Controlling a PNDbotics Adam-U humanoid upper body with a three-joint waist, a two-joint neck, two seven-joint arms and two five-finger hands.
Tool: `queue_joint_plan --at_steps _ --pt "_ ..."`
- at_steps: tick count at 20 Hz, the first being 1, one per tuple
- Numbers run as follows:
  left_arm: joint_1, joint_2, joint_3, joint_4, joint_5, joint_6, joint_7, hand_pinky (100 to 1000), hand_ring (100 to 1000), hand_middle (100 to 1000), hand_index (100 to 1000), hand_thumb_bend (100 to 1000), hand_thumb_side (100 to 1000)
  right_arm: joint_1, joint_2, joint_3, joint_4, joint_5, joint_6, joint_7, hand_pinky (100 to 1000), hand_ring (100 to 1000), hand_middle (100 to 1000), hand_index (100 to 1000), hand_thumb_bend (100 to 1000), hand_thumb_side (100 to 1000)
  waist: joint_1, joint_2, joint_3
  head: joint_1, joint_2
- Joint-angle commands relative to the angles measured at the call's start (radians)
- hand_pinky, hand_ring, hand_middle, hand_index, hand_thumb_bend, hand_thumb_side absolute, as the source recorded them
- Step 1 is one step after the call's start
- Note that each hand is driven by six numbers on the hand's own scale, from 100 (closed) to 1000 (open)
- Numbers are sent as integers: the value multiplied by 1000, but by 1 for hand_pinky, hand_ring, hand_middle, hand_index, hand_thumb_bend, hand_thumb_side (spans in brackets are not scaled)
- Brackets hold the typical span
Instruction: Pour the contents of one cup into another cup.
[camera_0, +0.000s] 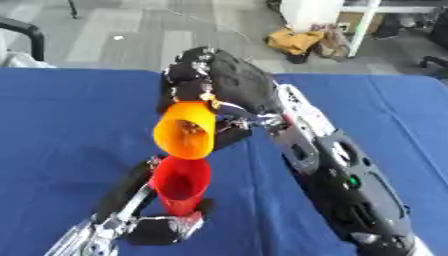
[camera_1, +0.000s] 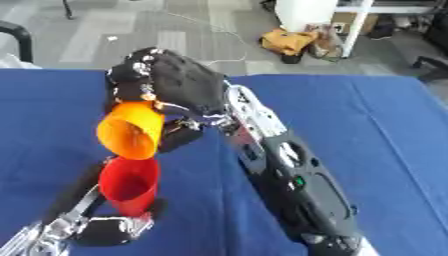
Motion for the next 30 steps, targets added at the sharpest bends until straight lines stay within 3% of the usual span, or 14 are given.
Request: queue_joint_plan --at_steps 1,4,30 --pt "-14 12 12 -19 2 -2 -4 525 366 386 577 100 593 -16 -20 -2 -26 27 1 -21 464 441 499 595 100 285 3 -20 -1 1 1" --pt "-14 12 13 -19 3 -2 -4 527 366 387 578 100 593 -15 -20 1 -26 49 1 -37 464 403 501 598 100 291 3 -20 -1 1 1" --pt "-13 16 19 -24 7 -10 -11 535 370 392 581 100 597 -19 -28 17 -10 265 1 -199 470 449 519 628 100 377 5 -20 -3 3 0"
